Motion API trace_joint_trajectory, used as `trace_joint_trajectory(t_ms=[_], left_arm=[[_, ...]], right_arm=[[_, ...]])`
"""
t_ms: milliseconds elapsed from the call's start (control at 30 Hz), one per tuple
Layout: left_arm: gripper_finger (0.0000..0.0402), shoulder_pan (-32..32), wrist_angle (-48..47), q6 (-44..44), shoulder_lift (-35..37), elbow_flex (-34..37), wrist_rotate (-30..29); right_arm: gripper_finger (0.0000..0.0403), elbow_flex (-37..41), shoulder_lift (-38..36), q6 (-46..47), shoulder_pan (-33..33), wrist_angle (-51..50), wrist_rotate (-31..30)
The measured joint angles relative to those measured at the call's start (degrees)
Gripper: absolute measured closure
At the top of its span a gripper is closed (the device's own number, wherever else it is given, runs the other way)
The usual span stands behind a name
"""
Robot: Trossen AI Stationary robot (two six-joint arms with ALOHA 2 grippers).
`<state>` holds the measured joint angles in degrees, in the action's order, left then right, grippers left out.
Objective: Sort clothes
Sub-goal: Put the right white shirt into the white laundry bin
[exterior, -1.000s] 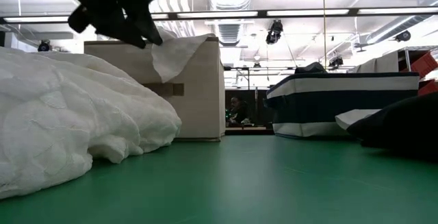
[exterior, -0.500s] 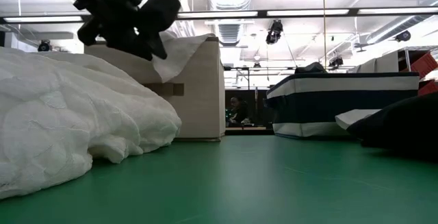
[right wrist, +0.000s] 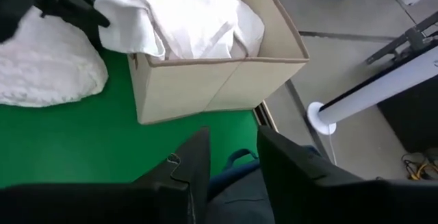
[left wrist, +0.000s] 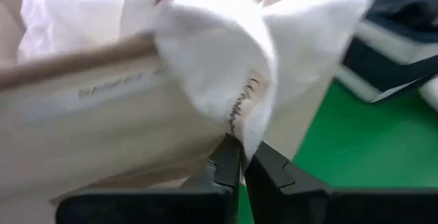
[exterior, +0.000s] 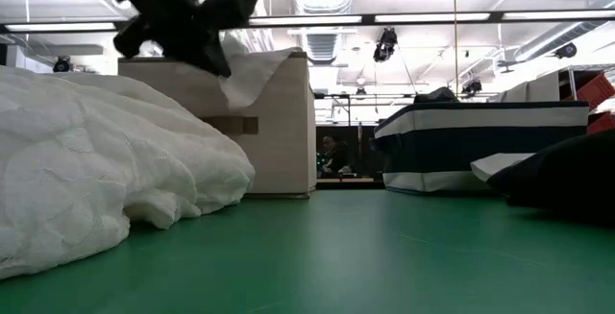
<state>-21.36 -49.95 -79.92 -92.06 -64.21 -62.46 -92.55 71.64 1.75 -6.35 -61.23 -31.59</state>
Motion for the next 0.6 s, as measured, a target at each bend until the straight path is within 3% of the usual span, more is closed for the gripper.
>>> trace_joint_trajectory(t_ms=[200,600], left_arm=[[0.0401,-0.35,-6.48,4.48,0.23,-8.17,0.15],[0.0402,4.41,-34.73,5.62,0.34,-27.16,-1.58]], right_arm=[[0.0314,0.00,-0.17,-0.29,0.00,-0.03,0.01],[0.0359,0.00,-0.37,-0.34,0.00,0.02,0.01]])
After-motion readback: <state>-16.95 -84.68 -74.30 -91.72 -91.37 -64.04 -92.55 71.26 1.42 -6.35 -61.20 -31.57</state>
